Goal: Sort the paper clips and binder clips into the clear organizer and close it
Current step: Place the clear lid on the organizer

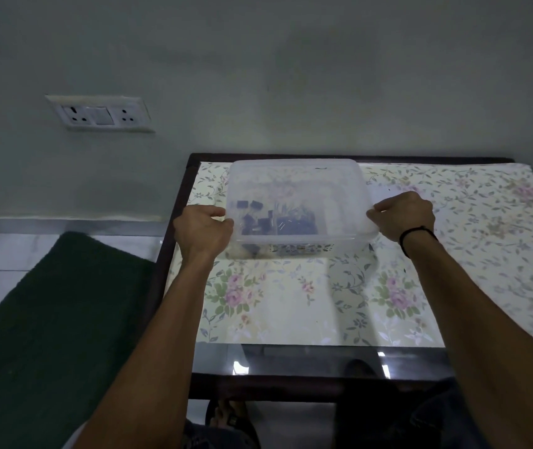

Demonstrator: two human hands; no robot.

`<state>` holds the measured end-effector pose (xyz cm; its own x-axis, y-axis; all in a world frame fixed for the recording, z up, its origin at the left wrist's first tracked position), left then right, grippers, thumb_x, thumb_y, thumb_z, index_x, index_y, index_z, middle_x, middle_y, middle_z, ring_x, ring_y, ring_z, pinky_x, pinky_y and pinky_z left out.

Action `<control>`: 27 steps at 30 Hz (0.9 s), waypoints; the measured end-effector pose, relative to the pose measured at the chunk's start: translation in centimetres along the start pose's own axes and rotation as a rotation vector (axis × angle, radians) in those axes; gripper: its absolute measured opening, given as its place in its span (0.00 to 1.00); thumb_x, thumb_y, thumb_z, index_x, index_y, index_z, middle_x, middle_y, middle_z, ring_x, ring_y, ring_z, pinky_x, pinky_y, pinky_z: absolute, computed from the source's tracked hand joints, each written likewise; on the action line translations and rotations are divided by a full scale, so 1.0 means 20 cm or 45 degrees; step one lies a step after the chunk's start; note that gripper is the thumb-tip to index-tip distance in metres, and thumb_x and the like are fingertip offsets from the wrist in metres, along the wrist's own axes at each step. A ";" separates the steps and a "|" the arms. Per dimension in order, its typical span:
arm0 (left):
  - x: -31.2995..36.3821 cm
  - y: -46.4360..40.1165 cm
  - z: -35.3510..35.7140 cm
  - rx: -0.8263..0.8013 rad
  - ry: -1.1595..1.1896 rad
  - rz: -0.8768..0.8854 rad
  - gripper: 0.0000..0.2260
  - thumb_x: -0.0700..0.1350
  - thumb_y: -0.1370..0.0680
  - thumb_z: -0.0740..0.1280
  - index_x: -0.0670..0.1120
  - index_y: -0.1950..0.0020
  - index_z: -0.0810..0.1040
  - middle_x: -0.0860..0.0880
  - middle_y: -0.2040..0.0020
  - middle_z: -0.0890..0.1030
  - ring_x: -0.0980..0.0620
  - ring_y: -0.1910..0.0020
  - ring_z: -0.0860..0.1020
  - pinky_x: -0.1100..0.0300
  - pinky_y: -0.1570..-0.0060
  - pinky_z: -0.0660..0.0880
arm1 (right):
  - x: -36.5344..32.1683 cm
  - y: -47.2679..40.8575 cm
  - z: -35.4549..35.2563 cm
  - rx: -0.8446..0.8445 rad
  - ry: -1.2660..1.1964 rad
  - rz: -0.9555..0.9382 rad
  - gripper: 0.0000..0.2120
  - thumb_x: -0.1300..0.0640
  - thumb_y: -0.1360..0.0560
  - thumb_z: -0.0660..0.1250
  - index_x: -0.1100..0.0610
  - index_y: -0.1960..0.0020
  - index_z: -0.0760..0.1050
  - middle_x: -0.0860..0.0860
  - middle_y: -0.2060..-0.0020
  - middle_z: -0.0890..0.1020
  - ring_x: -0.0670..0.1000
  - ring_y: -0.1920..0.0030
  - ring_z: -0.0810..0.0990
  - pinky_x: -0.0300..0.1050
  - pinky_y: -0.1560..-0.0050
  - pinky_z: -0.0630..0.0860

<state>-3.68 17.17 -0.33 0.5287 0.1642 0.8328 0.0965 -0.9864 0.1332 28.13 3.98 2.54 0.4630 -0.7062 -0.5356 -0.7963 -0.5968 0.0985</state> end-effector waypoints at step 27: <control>-0.01 -0.05 0.27 -0.428 0.694 -0.390 0.10 0.43 0.16 0.61 0.41 0.38 0.78 0.40 0.50 0.86 0.46 0.49 0.86 0.56 0.49 0.82 | 0.01 -0.03 0.19 -0.541 -1.087 0.467 0.12 0.59 0.19 0.64 0.68 0.42 0.71 0.67 0.50 0.82 0.56 0.60 0.83 0.49 0.54 0.83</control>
<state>0.66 18.07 -3.56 0.0132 0.4930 0.8700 -0.1382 -0.8608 0.4899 27.25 5.62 -0.90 -0.3458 -0.4649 -0.8151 -0.5522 -0.6015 0.5773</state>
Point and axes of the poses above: each hand's wrist, its own y-axis away from the middle knuckle, its own z-axis out of the palm, x = y × z, the point moved 4 cm from there along -y, towards the middle knuckle
